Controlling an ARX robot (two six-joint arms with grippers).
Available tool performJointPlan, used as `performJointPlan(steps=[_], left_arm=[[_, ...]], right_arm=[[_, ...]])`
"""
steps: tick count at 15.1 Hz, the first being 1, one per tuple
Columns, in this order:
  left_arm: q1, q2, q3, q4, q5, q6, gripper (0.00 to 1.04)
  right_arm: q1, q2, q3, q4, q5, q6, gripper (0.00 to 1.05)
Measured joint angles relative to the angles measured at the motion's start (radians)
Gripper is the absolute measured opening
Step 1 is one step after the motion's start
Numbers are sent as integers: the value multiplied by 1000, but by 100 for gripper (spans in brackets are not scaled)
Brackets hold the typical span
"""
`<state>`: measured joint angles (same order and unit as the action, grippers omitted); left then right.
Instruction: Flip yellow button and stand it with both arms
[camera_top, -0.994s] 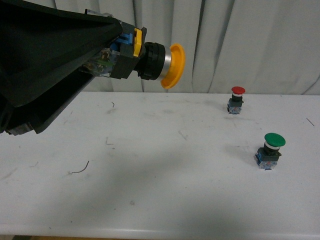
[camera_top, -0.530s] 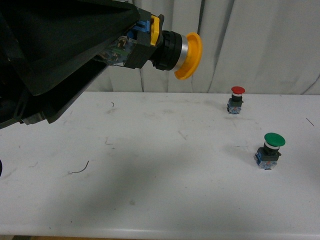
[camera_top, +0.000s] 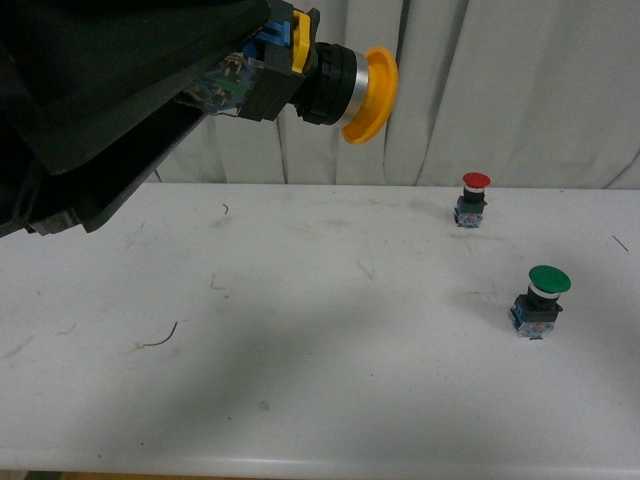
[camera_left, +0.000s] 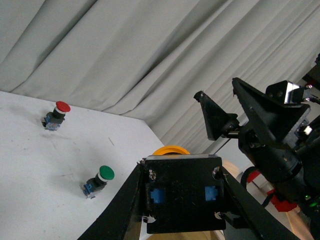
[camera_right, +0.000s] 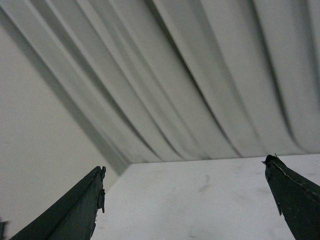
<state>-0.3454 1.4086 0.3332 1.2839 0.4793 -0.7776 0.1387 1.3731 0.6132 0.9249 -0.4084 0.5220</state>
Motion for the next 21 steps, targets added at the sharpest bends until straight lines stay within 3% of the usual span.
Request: performJointPlan(steps=[4, 8, 13, 17, 21], left_arm=[[3, -6, 0, 0, 1, 0, 36], [2, -6, -1, 0, 4, 0, 36], [8, 0, -10, 0, 10, 0, 36], [11, 0, -15, -1, 12, 0, 36], [14, 0, -18, 2, 13, 0, 36]], right_arm=[[126, 69, -79, 364, -109, 406, 98], [218, 198, -126, 358, -41, 692, 98], [298, 298, -124, 360, 16, 828, 98], [367, 330, -110, 360, 39, 839, 98], [372, 341, -82, 359, 47, 847, 98]])
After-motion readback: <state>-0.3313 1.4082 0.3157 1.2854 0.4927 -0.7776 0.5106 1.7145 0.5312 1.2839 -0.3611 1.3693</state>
